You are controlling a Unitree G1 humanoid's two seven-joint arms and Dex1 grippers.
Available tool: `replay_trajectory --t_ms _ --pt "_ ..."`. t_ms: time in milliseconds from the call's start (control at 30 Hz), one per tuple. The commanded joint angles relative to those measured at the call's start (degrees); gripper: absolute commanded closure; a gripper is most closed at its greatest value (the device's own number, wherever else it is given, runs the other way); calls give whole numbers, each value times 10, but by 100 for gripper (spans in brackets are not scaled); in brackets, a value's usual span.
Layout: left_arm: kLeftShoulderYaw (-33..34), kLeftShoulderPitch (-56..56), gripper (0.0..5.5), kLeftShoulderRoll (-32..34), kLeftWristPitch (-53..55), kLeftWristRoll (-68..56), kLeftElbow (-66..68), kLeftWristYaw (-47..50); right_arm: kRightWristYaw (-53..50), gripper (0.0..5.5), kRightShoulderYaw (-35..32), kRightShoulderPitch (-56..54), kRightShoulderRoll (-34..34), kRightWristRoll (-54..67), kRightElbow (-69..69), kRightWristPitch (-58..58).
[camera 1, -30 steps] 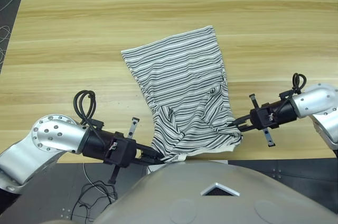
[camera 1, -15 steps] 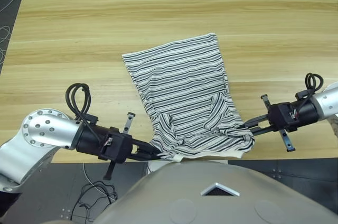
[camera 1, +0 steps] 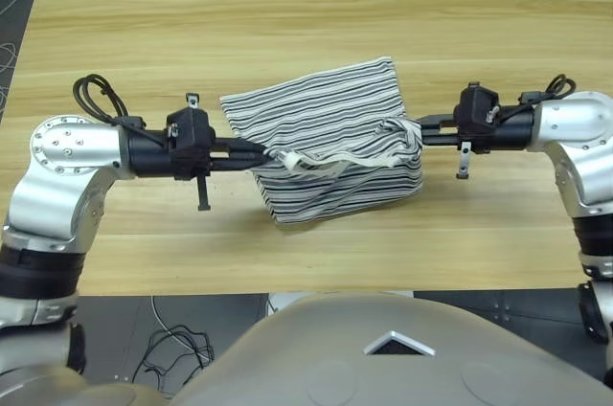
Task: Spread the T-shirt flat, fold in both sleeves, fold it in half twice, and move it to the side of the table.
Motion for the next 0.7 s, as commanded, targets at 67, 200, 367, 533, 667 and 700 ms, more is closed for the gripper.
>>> replay_trajectory --t_ms 67,200,367,533,667,700 --pt "-13 -69 539 -53 -54 86 131 33 -33 540 18 -64 57 -55 108 -51" --pt "-16 -115 539 -89 -102 133 227 48 -55 540 22 -97 97 -85 198 -93" --pt "-28 -144 539 -117 -135 187 319 70 -80 540 24 -143 140 -121 318 -148" --pt "-33 -164 539 -146 -169 225 391 86 -108 540 26 -187 179 -156 441 -202" --pt "-37 -176 504 -161 -184 241 433 89 -134 514 20 -212 209 -171 506 -226" --pt "-37 -176 494 -164 -188 246 442 94 -149 507 17 -219 217 -176 524 -229"
